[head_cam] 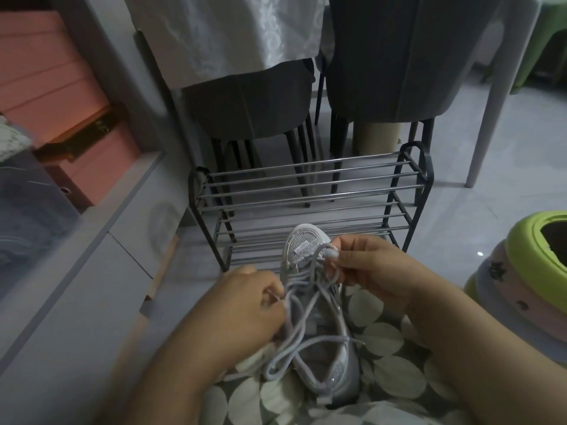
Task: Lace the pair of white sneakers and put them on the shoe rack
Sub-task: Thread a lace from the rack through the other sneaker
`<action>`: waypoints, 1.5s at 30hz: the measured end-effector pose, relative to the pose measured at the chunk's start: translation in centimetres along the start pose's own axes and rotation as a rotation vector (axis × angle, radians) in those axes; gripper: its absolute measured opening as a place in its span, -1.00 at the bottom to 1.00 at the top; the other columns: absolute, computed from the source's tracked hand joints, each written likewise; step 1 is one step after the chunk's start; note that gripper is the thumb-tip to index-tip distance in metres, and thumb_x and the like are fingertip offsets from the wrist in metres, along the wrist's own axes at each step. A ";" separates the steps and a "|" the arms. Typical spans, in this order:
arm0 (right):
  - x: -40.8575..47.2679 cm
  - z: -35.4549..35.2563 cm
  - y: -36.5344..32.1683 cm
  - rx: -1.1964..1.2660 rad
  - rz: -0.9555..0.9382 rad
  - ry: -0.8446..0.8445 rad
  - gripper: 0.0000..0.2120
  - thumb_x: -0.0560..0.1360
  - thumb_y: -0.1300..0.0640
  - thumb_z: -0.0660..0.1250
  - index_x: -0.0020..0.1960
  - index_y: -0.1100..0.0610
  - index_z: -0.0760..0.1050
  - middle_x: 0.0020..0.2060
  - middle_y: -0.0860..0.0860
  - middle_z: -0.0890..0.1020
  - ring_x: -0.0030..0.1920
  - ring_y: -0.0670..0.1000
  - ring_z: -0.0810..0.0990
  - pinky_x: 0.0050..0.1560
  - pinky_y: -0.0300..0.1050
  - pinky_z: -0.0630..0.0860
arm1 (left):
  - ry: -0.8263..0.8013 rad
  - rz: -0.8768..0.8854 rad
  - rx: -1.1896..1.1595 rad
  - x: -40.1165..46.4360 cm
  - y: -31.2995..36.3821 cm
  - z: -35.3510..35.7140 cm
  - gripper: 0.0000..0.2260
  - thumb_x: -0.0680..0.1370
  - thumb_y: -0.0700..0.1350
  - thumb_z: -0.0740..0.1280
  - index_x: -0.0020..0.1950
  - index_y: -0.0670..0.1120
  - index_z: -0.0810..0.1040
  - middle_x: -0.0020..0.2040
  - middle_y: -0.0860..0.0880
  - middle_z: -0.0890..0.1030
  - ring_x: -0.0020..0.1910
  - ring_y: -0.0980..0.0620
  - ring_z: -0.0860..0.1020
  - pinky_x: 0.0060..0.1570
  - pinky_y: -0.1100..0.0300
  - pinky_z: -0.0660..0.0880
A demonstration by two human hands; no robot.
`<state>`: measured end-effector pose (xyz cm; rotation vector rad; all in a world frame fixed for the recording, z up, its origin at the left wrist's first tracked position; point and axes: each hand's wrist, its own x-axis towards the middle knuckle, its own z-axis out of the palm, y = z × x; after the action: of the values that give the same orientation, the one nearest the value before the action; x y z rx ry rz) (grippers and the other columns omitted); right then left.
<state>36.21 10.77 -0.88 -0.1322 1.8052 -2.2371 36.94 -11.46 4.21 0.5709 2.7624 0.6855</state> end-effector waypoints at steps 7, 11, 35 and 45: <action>-0.1 0.7 -0.2 -0.091 -0.019 0.082 -0.77 0.41 0.03 0.31 -0.24 0.21 0.45 -0.46 0.04 0.54 -0.44 -0.04 0.43 -0.36 -0.20 0.30 | 0.140 0.180 0.063 1.4 1.6 4.2 -0.80 0.54 0.16 0.28 -0.02 0.08 0.56 -0.11 0.15 0.38 0.06 0.14 0.35 0.08 0.19 0.38; -0.2 0.9 -0.1 -0.126 -0.025 0.104 -0.75 0.43 0.04 0.30 -0.20 0.25 0.46 -0.45 0.04 0.54 -0.44 -0.05 0.43 -0.37 -0.24 0.31 | 0.151 0.195 0.027 1.8 1.2 4.5 -0.84 0.58 0.09 0.26 -0.12 0.05 0.52 -0.15 0.12 0.38 -0.01 0.16 0.36 -0.17 0.39 0.26; -0.1 1.2 0.3 -0.449 0.006 0.149 -0.78 0.50 0.13 0.35 -0.31 0.11 0.50 -0.53 -0.11 0.50 -0.48 -0.16 0.39 -0.37 -0.32 0.33 | 0.112 0.152 -0.050 1.8 0.7 4.2 -0.81 0.50 0.11 0.35 -0.26 0.08 0.50 -0.21 0.12 0.42 -0.17 0.17 0.41 -0.10 0.19 0.42; -0.3 1.0 0.1 -0.509 -0.043 0.160 -0.90 0.49 0.22 0.37 -0.17 0.24 0.53 -0.31 0.10 0.58 -0.29 -0.01 0.53 -0.19 -0.15 0.46 | -0.093 0.180 -0.570 0.8 -0.4 1.4 -0.82 0.46 -0.07 0.40 -0.35 -0.02 0.61 -0.34 0.09 0.51 -0.36 0.13 0.45 -0.30 0.27 0.41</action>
<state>36.80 9.84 -0.76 -0.0885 2.4449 -1.8069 36.55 -10.94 2.73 0.6953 2.2846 1.3786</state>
